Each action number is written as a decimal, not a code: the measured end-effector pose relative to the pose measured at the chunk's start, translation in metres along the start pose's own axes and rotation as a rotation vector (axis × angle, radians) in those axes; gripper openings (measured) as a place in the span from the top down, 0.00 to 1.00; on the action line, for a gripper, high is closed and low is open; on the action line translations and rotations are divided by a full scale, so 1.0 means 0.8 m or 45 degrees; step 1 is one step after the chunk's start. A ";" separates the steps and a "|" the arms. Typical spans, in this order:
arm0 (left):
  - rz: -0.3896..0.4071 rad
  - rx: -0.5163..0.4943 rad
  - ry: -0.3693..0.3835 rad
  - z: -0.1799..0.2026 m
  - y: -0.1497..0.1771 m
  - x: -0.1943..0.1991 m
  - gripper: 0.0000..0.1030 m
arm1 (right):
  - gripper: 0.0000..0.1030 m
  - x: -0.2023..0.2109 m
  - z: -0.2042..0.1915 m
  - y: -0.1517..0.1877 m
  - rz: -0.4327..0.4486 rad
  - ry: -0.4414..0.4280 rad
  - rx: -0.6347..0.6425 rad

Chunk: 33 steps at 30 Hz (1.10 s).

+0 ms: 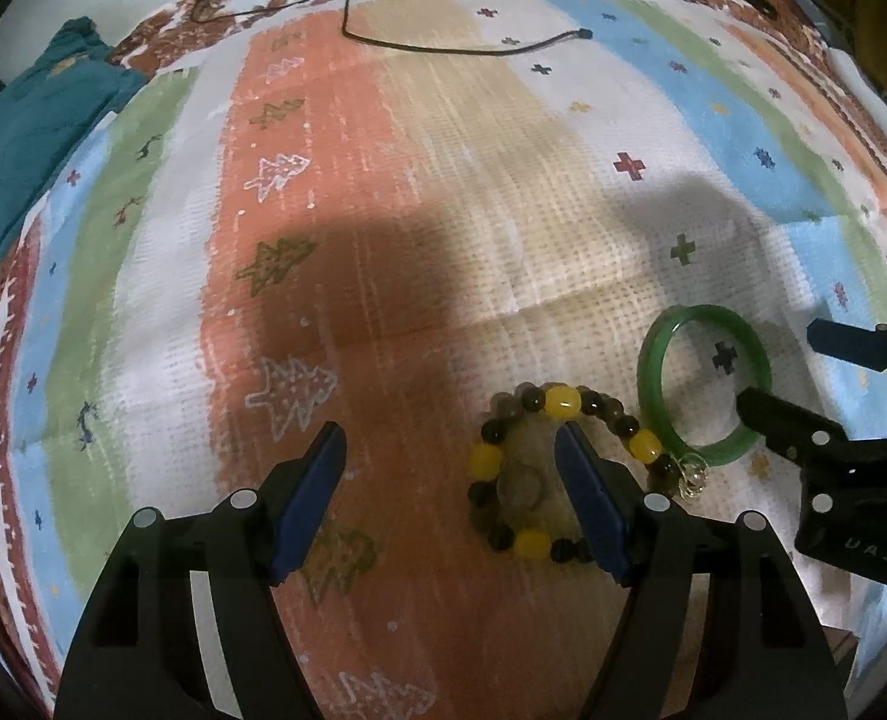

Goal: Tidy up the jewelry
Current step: 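Grasp the yellow-black bead bracelet with the left tool while the right tool grasps the green jade bangle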

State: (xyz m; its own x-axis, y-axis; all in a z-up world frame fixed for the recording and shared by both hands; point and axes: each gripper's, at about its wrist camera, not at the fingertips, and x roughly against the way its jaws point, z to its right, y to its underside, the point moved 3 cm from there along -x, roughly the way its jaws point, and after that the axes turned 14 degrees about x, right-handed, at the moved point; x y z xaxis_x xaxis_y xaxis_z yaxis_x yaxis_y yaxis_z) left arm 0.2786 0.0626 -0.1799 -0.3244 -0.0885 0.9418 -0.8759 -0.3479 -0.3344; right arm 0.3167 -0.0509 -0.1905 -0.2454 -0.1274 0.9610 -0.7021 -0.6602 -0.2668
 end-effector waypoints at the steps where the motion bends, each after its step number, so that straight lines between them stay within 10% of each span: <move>1: -0.004 -0.007 0.001 0.001 0.000 -0.003 0.30 | 0.30 -0.003 -0.001 0.000 -0.005 0.012 0.015; 12: -0.061 -0.012 -0.030 0.000 -0.001 -0.024 0.32 | 0.50 -0.011 -0.007 -0.002 -0.008 0.113 0.099; 19: -0.080 0.034 -0.012 -0.011 -0.001 -0.018 0.72 | 0.87 -0.008 -0.015 0.001 0.009 0.104 0.147; 21: -0.083 0.039 -0.018 -0.014 -0.001 -0.017 0.89 | 0.88 -0.007 -0.016 0.002 0.017 0.105 0.147; 33: -0.047 0.079 -0.004 -0.028 0.014 0.026 0.90 | 0.92 0.032 -0.022 0.003 0.094 0.059 0.095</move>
State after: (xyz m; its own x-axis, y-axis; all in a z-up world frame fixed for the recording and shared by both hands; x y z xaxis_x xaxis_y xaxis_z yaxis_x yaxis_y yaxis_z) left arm 0.2543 0.0776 -0.1652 -0.2911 -0.0775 0.9535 -0.8634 -0.4080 -0.2968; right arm 0.2969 -0.0425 -0.1678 -0.3261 -0.1444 0.9343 -0.6298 -0.7039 -0.3286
